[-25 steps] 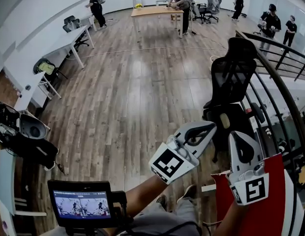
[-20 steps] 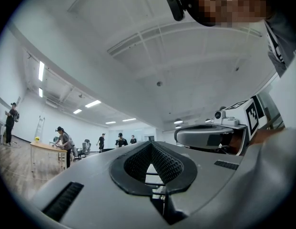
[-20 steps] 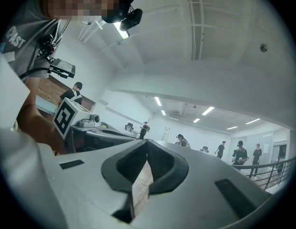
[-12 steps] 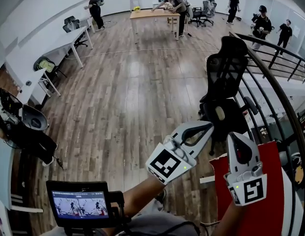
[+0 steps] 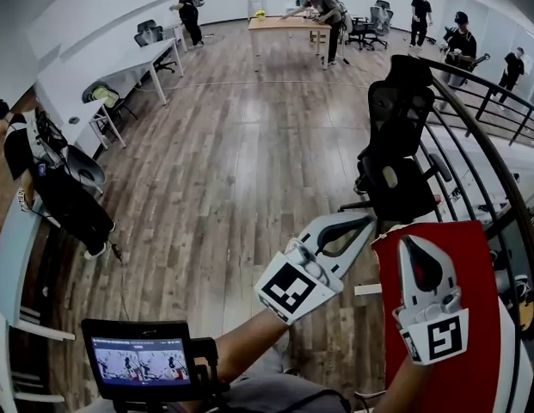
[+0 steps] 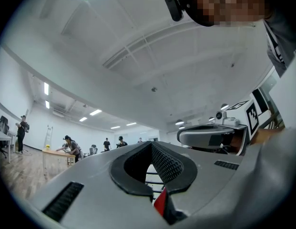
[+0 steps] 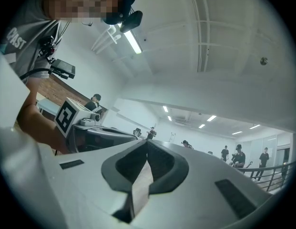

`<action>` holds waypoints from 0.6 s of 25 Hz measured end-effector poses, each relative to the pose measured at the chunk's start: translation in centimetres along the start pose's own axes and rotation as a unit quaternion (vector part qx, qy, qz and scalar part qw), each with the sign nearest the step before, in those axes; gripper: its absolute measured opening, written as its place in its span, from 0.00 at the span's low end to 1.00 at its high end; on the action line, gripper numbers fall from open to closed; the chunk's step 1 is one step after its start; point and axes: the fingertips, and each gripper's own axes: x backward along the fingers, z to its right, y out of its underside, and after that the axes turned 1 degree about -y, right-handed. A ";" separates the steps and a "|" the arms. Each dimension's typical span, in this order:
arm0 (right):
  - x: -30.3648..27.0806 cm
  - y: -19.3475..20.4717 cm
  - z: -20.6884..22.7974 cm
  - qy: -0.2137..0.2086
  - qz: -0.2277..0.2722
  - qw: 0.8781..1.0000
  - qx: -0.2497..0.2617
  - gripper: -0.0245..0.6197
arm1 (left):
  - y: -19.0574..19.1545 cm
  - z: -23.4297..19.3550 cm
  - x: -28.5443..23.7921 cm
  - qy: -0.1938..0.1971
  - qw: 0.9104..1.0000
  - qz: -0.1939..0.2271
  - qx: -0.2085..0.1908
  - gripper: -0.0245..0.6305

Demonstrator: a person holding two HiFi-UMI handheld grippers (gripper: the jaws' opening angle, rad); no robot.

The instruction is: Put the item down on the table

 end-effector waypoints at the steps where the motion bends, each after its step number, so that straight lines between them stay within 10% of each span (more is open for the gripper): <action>1: 1.6 -0.7 -0.9 0.000 0.001 1.000 -0.002 0.04 | -0.4 1.6 1.2 -0.002 1.000 -0.002 0.001 0.04; 15: 7.4 -8.4 -14.8 -0.047 0.027 0.998 -0.012 0.04 | -5.5 8.3 16.6 -0.034 0.999 -0.010 -0.016 0.04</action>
